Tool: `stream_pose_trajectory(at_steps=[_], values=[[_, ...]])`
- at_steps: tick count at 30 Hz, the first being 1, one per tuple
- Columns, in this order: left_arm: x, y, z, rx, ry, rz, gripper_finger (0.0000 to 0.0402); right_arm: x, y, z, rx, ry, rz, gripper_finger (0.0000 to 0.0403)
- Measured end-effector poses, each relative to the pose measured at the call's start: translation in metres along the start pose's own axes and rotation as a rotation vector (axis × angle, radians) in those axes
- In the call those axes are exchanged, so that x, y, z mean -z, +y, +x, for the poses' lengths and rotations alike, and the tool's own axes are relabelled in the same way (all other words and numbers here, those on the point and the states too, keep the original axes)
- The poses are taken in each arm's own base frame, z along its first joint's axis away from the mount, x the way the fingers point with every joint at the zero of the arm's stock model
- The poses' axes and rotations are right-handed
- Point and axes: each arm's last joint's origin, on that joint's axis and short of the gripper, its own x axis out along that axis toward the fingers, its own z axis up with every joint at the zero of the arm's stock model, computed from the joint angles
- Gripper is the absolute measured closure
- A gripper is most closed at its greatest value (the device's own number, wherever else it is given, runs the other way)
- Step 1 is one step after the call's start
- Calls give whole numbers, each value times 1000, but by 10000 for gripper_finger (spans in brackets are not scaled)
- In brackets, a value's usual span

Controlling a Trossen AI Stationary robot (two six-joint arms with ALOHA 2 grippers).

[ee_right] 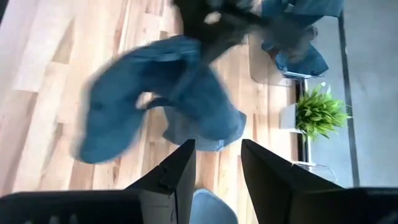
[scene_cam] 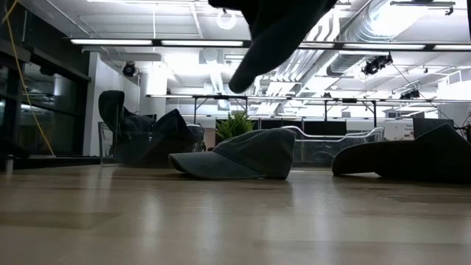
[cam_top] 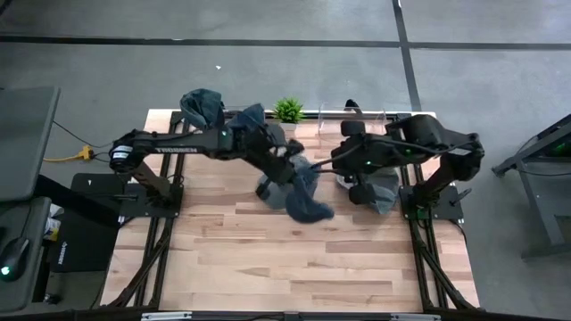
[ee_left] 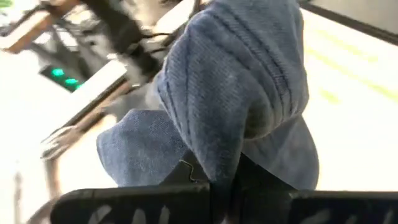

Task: Pick & Place hat
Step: Put the dark blue cap into the left transparent bin

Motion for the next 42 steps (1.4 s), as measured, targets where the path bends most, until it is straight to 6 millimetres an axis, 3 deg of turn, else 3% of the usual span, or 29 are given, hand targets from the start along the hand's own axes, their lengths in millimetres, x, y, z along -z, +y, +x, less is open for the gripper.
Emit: stream_pose_trajectory(at_steps=[4,11,20,26,35,42], values=[[10,14,-25,-84,49,-8,401,1,0,15,16,44,-11,279],[24,31,-71,-245,144,-32,401,4,-13,59,91,130,-47,279],[50,40,-120,-343,325,-31,401,1,-28,103,28,41,-73,279],[72,48,-143,-323,358,38,401,-3,-34,114,50,-22,-40,279],[124,61,-191,-270,325,7,401,-14,-39,118,114,-141,52,279],[152,67,-233,-334,172,-42,401,-17,-42,119,134,-169,121,279]])
